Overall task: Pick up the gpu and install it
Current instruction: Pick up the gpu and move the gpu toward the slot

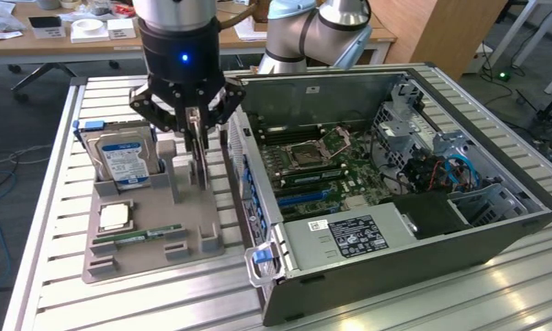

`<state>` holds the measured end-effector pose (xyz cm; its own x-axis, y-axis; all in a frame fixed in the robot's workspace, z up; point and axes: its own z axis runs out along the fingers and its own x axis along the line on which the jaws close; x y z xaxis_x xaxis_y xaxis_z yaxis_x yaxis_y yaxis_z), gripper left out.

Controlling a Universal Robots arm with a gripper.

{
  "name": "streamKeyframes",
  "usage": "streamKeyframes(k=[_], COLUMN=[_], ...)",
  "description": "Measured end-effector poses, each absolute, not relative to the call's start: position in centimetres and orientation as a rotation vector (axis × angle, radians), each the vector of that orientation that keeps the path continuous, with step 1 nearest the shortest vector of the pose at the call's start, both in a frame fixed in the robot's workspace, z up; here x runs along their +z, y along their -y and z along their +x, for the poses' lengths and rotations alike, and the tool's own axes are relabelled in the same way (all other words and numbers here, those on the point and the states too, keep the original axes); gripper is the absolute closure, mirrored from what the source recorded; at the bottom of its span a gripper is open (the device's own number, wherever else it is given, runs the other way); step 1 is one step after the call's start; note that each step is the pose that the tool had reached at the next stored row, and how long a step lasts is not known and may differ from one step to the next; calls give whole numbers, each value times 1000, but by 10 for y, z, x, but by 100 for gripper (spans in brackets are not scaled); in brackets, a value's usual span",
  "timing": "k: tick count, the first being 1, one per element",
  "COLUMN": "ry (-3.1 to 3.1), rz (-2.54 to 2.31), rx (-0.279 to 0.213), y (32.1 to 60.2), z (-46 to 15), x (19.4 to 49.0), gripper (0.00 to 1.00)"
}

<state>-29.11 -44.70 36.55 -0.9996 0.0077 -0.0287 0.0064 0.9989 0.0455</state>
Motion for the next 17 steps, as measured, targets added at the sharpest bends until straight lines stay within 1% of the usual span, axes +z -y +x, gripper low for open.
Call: streamKeyframes(k=[10, 17], ry=[-3111, -3111], rz=[11, 11], rx=[71, 71], y=[447, 447], z=[-291, -291], x=[409, 427], gripper=[73, 73])
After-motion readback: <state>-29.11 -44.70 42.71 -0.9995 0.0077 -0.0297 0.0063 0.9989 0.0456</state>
